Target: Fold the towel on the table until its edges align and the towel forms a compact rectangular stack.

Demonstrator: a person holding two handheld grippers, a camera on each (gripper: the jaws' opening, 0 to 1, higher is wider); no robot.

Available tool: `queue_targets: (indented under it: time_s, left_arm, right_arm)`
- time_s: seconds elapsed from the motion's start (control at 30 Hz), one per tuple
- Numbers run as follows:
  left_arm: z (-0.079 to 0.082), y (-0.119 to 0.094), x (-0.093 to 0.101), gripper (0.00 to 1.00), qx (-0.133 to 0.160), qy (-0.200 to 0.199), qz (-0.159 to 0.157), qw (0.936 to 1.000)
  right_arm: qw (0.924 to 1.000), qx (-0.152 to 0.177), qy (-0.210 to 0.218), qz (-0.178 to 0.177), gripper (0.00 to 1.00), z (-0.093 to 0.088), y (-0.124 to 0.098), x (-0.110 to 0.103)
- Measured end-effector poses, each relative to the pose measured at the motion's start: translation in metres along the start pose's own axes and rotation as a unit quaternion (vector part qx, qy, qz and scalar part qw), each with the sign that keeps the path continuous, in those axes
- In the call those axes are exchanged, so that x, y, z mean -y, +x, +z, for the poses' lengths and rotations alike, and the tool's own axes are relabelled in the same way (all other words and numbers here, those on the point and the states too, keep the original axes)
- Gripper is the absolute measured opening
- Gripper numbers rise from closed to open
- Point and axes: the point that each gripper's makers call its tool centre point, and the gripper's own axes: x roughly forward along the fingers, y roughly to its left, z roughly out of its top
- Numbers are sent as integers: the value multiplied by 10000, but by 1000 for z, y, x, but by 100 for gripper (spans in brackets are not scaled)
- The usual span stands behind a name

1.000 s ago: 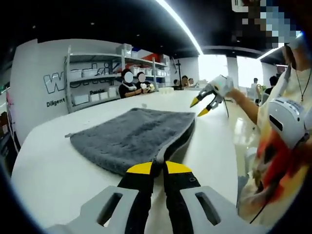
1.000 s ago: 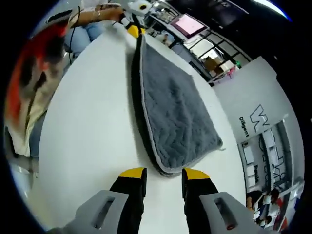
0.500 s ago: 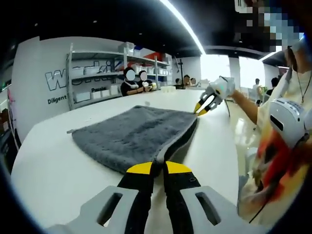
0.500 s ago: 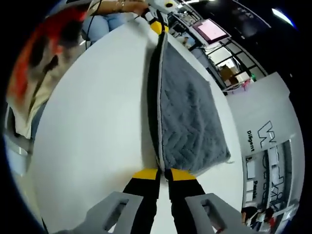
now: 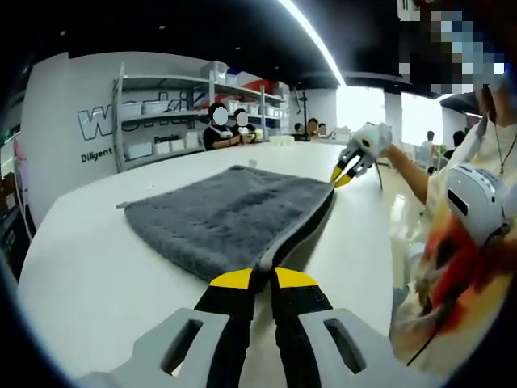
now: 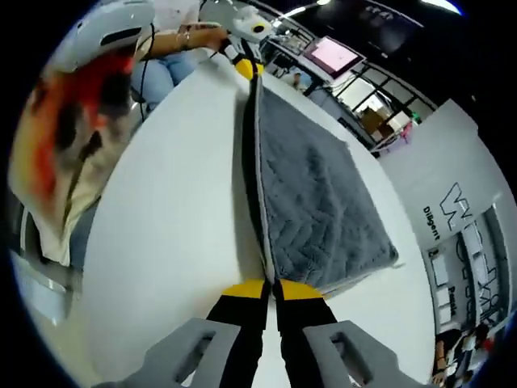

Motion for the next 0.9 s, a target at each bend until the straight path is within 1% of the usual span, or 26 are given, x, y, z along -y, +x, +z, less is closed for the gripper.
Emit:
queue_targets:
  time_s: [0.07, 0.27, 0.43, 0.53, 0.63, 0.73, 0.83, 0.9]
  left_arm:
    - [-2, -3, 1, 8, -46, -75, -32, 10000]
    - [-5, -10, 10, 8, -125, -263, -173, 9994]
    - [-11, -17, 20, 8, -371, -311, -302, 9984]
    - [-12, -22, 23, 8, -440, -385, -305, 9978]
    - [-4, -30, 28, 8, -358, -554, -325, 9973]
    - [9, -38, 33, 8, -213, -586, -377, 9973]
    - [20, -47, 36, 8, -108, -552, -384, 9977]
    - [25, -52, 38, 8, -89, -552, -363, 9978]
  right_arm:
    - [9990, 112, 410, 112, 1, 2, -3, -3]
    - [9953, 400, 839, 278, 1, 7, -11, -5]
    - [9890, 674, 1228, 480, 0, 16, -23, -13]
    - [9858, 877, 1348, 480, 0, 24, -31, -14]
    - [9824, 1078, 1461, 435, 0, 32, -39, -12]
    - [9798, 1206, 1550, 390, 0, 36, -45, -10]
    - [9733, 1552, 1638, 414, 0, 51, -58, -12]
    - [9678, 1773, 1728, 444, 0, 59, -66, -13]
